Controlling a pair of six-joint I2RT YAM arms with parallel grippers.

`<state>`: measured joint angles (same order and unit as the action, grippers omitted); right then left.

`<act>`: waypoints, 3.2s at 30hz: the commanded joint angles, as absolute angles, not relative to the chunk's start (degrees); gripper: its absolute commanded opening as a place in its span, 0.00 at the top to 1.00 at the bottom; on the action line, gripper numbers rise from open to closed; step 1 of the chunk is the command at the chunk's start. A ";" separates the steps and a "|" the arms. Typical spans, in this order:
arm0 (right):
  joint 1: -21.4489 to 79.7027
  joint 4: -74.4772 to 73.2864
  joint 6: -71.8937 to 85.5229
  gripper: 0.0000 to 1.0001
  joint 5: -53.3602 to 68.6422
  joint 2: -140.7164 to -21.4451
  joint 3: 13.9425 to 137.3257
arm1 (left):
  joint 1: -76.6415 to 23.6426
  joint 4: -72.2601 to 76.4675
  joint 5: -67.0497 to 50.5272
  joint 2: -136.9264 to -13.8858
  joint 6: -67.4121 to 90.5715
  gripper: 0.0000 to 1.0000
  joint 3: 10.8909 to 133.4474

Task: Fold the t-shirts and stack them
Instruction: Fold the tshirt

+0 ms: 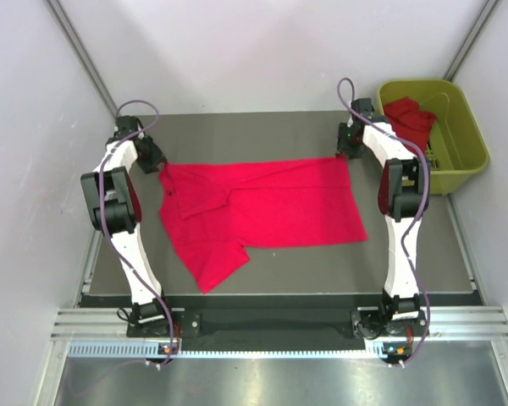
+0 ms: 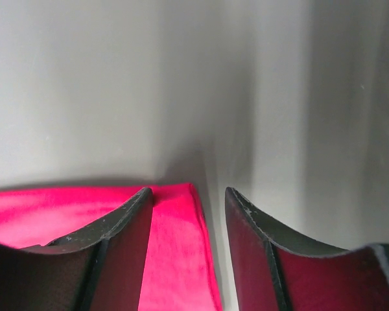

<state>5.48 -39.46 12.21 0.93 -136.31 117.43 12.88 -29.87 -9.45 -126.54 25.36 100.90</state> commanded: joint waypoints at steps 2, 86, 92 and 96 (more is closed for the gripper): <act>6.42 -41.75 12.65 0.50 0.35 -127.45 117.61 | 13.71 -30.85 -7.38 -118.57 25.13 0.53 99.58; -10.98 -28.30 30.41 0.56 18.63 -72.07 36.30 | -23.55 -50.71 0.26 -65.30 53.62 1.00 40.69; -11.34 -24.97 30.32 0.56 20.74 -76.28 34.89 | -23.55 -50.71 0.35 -66.36 52.03 1.00 42.62; -11.43 -23.12 31.20 0.59 21.18 -77.43 34.37 | -23.55 -51.85 -1.32 -66.01 50.98 1.00 43.85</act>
